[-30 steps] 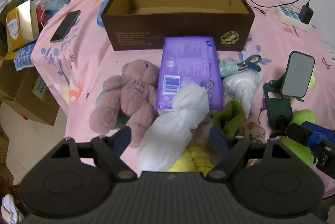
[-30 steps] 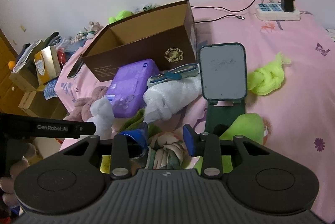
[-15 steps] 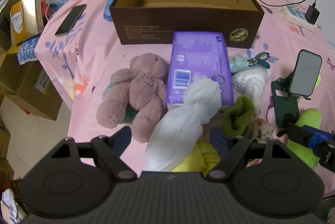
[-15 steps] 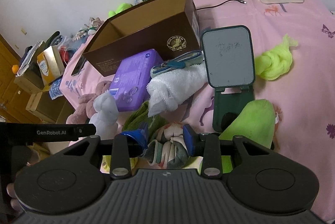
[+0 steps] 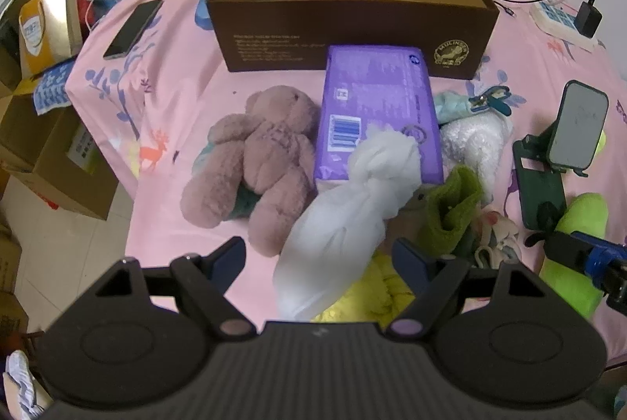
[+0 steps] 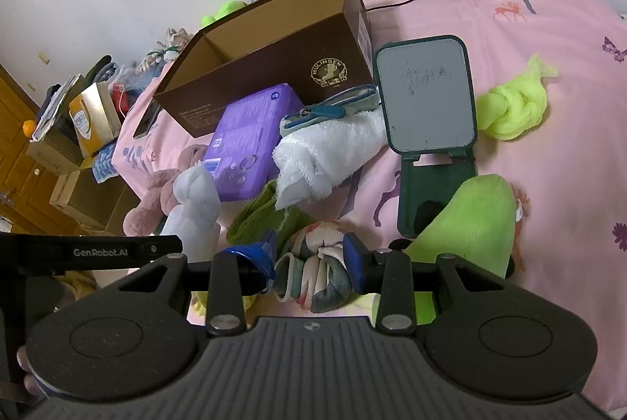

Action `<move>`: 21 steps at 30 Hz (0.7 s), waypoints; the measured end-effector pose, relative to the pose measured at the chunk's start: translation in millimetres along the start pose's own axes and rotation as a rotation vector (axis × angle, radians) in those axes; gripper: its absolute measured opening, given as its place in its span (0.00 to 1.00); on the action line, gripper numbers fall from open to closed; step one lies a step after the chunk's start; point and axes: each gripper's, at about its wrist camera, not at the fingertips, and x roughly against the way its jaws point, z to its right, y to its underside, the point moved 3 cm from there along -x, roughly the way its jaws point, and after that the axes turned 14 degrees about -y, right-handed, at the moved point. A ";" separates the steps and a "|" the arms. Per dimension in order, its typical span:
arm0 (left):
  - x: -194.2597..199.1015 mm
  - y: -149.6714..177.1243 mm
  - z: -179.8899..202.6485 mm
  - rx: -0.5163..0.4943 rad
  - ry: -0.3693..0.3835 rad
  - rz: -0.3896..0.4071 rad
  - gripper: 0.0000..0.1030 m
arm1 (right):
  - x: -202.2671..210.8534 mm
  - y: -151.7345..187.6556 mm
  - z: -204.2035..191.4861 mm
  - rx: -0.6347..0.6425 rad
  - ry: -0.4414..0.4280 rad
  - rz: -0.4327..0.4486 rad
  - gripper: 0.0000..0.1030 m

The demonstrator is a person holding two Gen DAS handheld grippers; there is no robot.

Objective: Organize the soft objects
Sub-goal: 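Move the left tool toward the white cloth bundle while the right tool approaches the yellow towel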

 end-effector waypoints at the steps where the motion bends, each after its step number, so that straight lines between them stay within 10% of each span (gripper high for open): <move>1: -0.1 0.2 0.2 0.000 -0.001 -0.001 0.80 | 0.0 0.1 0.0 0.000 0.001 0.000 0.19; 21: -5.1 11.2 -21.2 -0.024 0.071 0.077 0.80 | 3.1 -6.5 20.4 -0.078 -0.001 0.026 0.19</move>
